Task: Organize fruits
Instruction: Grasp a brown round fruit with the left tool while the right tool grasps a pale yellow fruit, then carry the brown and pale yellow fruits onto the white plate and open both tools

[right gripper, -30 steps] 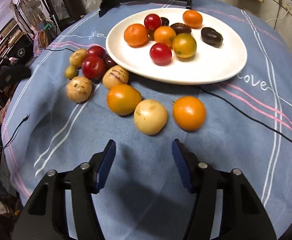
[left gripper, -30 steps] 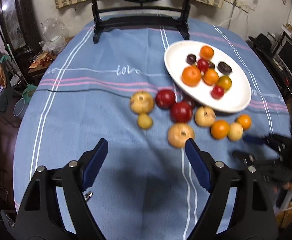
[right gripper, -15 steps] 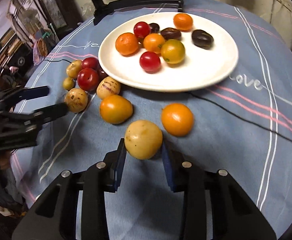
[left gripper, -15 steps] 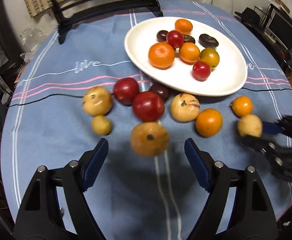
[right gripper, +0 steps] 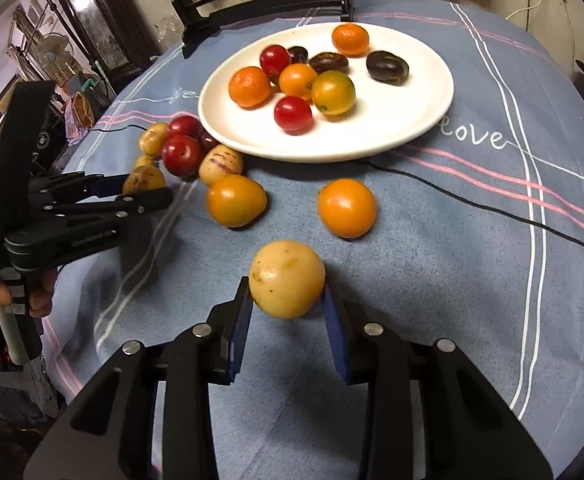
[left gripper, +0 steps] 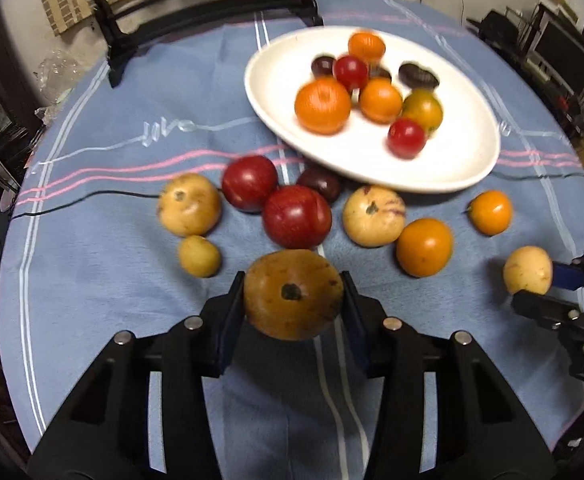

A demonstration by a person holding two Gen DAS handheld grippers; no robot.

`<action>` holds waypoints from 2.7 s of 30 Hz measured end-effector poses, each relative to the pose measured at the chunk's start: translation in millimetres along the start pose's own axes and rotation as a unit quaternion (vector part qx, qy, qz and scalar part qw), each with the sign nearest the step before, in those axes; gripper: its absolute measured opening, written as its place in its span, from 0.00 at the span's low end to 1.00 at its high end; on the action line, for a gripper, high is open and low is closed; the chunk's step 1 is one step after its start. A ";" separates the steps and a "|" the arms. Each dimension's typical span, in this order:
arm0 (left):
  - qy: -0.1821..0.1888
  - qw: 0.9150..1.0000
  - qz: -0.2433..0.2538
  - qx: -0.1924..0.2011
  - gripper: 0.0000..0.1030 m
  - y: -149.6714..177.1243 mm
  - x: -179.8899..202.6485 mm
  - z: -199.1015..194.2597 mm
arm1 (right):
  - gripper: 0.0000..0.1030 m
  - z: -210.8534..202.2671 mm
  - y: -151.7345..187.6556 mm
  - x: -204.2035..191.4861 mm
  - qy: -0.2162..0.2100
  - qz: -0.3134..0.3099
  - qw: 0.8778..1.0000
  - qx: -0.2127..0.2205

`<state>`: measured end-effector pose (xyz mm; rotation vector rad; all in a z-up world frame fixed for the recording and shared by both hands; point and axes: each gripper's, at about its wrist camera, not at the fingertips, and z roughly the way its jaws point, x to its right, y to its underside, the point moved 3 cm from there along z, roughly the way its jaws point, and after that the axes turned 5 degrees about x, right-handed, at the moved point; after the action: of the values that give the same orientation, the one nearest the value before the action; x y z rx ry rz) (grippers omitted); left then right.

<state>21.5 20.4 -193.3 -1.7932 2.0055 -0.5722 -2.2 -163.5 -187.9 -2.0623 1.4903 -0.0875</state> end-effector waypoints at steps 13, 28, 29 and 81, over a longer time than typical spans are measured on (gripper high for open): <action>0.015 0.990 0.020 0.139 0.45 -94.6 19.3 -110.4 | 0.34 -91.3 -81.3 -27.4 -0.007 -0.054 0.990 0.131; 0.016 0.987 0.040 0.153 0.45 -140.7 44.2 -103.6 | 0.34 -115.0 -142.2 -13.3 -0.001 -0.060 0.982 0.178; 0.016 0.987 0.040 0.152 0.45 -141.6 42.1 -102.7 | 0.34 -113.1 -141.8 -12.3 -0.001 -0.059 0.983 0.176; -0.001 0.995 0.032 0.097 0.45 -154.7 26.0 -24.1 | 0.34 -36.7 -142.2 46.9 0.002 -0.010 0.995 0.095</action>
<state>135.0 -19.7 -89.8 -1.6090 1.9261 -0.7180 121.9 -191.7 -100.7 -1.9260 1.4071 -0.2330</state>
